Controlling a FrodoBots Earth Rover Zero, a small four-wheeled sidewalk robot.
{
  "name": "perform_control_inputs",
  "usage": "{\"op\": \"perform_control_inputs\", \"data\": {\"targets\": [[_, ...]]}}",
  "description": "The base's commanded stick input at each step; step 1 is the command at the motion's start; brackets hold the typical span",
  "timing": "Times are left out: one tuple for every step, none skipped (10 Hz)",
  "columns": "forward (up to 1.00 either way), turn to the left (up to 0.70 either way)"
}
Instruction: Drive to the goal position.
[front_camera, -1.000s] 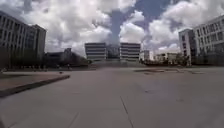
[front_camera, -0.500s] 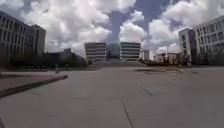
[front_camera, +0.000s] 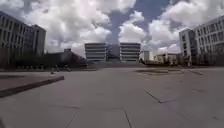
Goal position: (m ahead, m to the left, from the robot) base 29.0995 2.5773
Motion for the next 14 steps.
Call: {"op": "perform_control_inputs", "data": {"targets": [[0.70, 0.00], [0.70, 0.00], [0.70, 0.00], [0.70, 0.00], [0.70, 0.00], [0.70, 0.00], [0.70, 0.00], [0.70, 0.00], [0.70, 0.00], [0.70, 0.00], [0.70, 0.00], [0.70, 0.00], [0.70, 0.00], [0.70, 0.00]]}}
